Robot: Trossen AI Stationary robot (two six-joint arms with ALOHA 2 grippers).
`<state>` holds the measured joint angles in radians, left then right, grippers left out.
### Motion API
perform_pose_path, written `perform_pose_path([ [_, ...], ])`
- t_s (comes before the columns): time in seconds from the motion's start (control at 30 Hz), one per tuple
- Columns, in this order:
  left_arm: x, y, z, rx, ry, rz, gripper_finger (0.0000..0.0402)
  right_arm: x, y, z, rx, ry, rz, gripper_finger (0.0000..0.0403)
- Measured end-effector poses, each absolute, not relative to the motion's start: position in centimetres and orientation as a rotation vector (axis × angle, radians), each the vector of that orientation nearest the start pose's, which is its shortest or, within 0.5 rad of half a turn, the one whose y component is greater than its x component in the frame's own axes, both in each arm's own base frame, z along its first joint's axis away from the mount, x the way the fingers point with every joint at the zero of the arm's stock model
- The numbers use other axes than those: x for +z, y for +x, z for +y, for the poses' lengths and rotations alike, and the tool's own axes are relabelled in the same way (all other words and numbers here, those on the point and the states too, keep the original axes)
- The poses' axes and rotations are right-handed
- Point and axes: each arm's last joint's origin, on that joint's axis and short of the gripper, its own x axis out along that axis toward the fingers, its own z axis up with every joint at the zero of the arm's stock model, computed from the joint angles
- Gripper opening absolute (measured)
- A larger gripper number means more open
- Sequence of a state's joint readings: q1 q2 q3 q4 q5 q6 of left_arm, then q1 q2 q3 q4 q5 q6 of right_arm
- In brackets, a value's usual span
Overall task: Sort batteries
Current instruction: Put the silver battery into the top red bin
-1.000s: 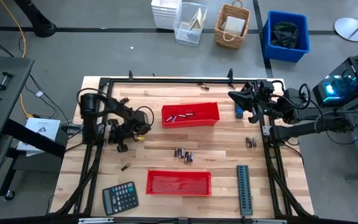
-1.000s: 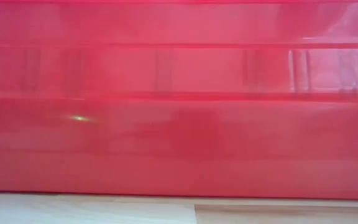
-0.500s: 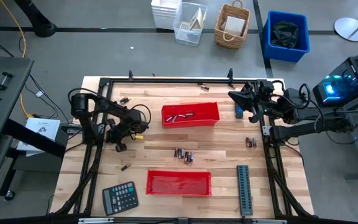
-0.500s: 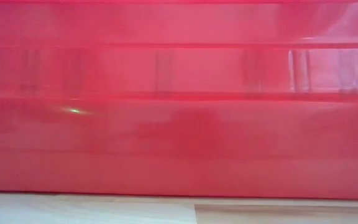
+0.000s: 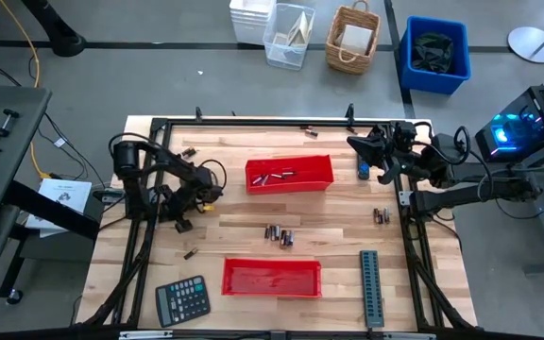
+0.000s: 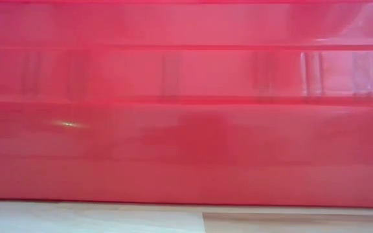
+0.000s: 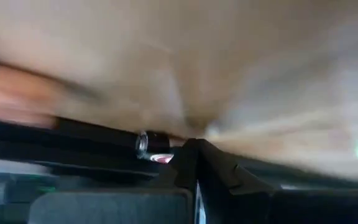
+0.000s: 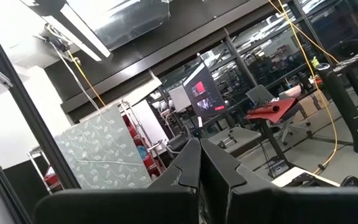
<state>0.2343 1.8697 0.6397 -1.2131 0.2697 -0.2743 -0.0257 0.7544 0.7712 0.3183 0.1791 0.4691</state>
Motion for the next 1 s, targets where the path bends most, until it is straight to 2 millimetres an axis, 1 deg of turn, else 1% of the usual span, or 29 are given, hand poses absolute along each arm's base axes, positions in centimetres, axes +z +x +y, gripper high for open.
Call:
perform_pose_path([
  [0.1, 8.4, 16.6, 2.6, 0.178, -0.946, 2.402, 0.0, 38.0, 16.2, -0.9, -0.121, 0.486, -0.376, 0.0],
  [0.13, 8.5, 16.5, 2.4, 0.139, -0.986, 2.434, 0.0, 38.0, 16.2, -0.9, -0.121, 0.485, -0.376, 0.0],
  [0.2, 8.5, 16.2, 1.8, 0.075, -0.999, 2.468, 0.0, 38.0, 16.2, -0.9, -0.122, 0.484, -0.374, 0.0],
  [0.3, 8.4, 15.9, 0.9, 0.063, -0.972, 2.497, 0.0, 37.9, 16.3, -0.9, -0.129, 0.483, -0.369, 0.0],
  [0.47, 8.0, 15.3, -0.8, 0.049, -0.854, 2.536, 0.0, 37.8, 16.3, -1.0, -0.141, 0.484, -0.36, 0.0],
  [0.53, 7.8, 15.4, -1.3, 0.069, -0.78, 2.53, 0.0, 37.8, 16.3, -1.0, -0.153, 0.485, -0.359, 0.0],
  [0.57, 7.7, 15.3, -1.4, 0.106, -0.726, 2.536, 0.0, 37.8, 16.3, -1.0, -0.154, 0.486, -0.359, 0.0],
  [0.63, 7.5, 15.2, -1.6, 0.181, -0.653, 2.542, 0.0, 37.8, 16.3, -1.0, -0.155, 0.485, -0.357, 0.0],
  [0.83, 7.3, 15.4, -1.6, 0.226, -0.568, 2.516, 0.0, 37.6, 16.7, -1.0, -0.157, 0.492, -0.346, 0.0],
  [0.9, 7.4, 15.8, -1.4, 0.248, -0.476, 2.504, 0.0, 37.4, 17.0, -1.0, -0.16, 0.491, -0.336, 0.0],
  [1.0, 7.6, 16.9, -0.6, 0.375, -0.223, 2.449, 0.0, 37.2, 17.3, -1.0, -0.162, 0.495, -0.323, 0.0],
])
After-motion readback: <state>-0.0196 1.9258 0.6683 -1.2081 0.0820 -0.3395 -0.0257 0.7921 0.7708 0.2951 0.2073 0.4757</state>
